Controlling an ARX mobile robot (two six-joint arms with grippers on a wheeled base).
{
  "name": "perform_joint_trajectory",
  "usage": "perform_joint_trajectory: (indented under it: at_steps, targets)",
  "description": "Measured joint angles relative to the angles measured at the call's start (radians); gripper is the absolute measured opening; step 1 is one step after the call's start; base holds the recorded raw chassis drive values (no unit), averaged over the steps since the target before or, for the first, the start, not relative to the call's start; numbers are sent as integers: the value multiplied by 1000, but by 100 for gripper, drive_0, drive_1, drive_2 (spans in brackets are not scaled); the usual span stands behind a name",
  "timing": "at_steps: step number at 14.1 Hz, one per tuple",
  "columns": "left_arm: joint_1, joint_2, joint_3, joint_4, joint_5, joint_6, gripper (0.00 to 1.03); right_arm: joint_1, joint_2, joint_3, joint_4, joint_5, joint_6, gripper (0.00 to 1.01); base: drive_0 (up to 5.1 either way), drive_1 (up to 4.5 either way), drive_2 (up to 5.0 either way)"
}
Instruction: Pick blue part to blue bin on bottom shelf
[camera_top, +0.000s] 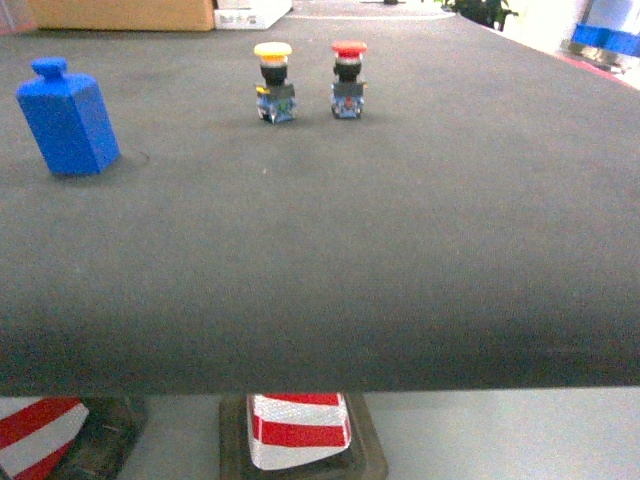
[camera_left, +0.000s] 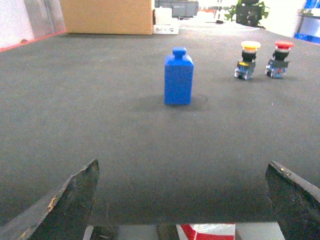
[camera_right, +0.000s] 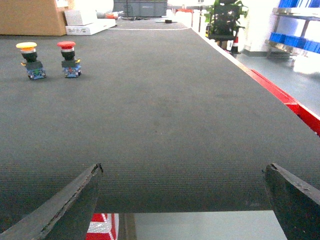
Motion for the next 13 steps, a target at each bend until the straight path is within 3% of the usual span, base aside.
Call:
perform_joint_trajectory:
  at_steps: [13]
  targets:
    - [0,0,0,0,1,0,98,0,0,0,0,0,2,98,0,0,0]
